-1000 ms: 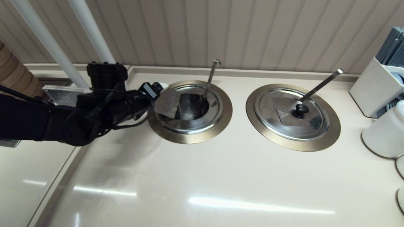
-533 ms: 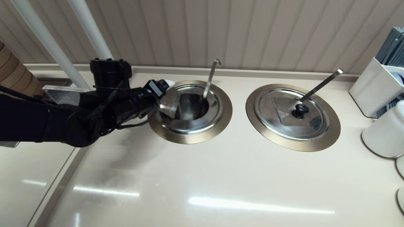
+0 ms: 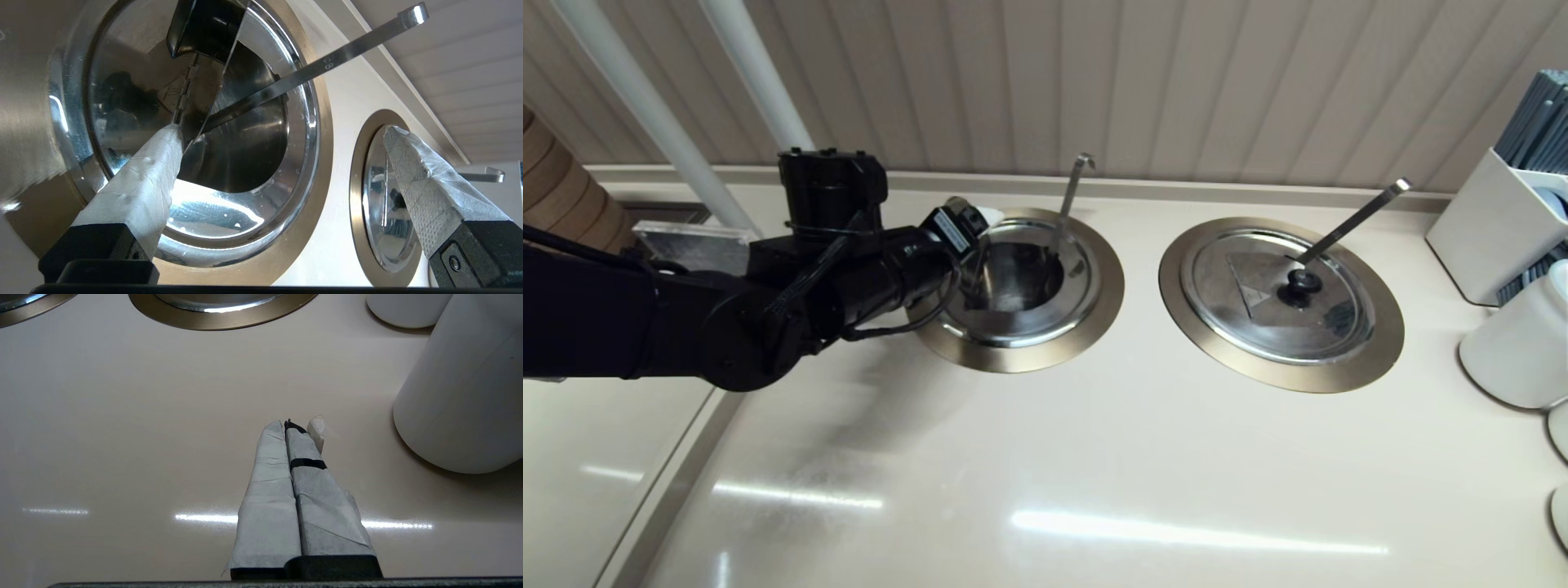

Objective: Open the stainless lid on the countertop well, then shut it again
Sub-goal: Close the lid

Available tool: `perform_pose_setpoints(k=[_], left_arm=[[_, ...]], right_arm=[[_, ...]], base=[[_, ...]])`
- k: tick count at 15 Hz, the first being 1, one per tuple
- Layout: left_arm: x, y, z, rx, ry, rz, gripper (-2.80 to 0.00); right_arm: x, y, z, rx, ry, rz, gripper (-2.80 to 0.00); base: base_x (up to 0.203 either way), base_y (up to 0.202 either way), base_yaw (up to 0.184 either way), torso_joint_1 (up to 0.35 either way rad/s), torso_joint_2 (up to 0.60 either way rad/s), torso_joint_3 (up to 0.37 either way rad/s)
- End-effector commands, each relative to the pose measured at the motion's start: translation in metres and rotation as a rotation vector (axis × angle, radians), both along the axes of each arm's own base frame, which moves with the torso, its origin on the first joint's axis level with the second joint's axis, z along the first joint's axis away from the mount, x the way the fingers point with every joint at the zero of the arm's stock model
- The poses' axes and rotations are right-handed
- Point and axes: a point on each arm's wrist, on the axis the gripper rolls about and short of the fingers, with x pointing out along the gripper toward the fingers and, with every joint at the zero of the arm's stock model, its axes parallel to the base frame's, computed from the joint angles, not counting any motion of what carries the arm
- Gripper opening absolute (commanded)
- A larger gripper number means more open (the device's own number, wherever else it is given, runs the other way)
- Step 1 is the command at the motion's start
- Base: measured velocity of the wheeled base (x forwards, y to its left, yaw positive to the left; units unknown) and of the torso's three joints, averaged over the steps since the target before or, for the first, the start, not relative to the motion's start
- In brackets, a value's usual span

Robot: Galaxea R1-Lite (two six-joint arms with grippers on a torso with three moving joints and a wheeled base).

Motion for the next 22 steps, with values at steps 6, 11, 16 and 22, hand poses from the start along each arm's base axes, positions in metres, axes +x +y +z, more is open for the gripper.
perform_pose_setpoints(k=[6,11,16,22], left_arm=[[-0.007,-0.018,-0.003,0.01,0.003,-0.052,0.0],[-0.007,-0.022,-0.005,0.013,0.008,-0.06,0.0],[-0.009,-0.03,-0.011,0.022,0.021,-0.079,0.0],[-0.013,-0.024,-0.006,0.136,-0.037,-0.035,0.0]], right_arm=[[0.0,0.0,-0.001,0.001,0.004,0.0,-2.8],[0.0,0.0,-0.001,0.001,0.004,0.0,-2.8],[0.0,0.0,-0.001,0.001,0.004,0.0,-2.8],[0.0,0.0,-0.001,0.001,0.004,0.0,-2.8]], base=[[0.0,0.0,0.0,0.0,0.0,0.0],[0.0,0.0,0.0,0.0,0.0,0.0],[0.0,0.0,0.0,0.0,0.0,0.0],[0.0,0.0,0.0,0.0,0.0,0.0]])
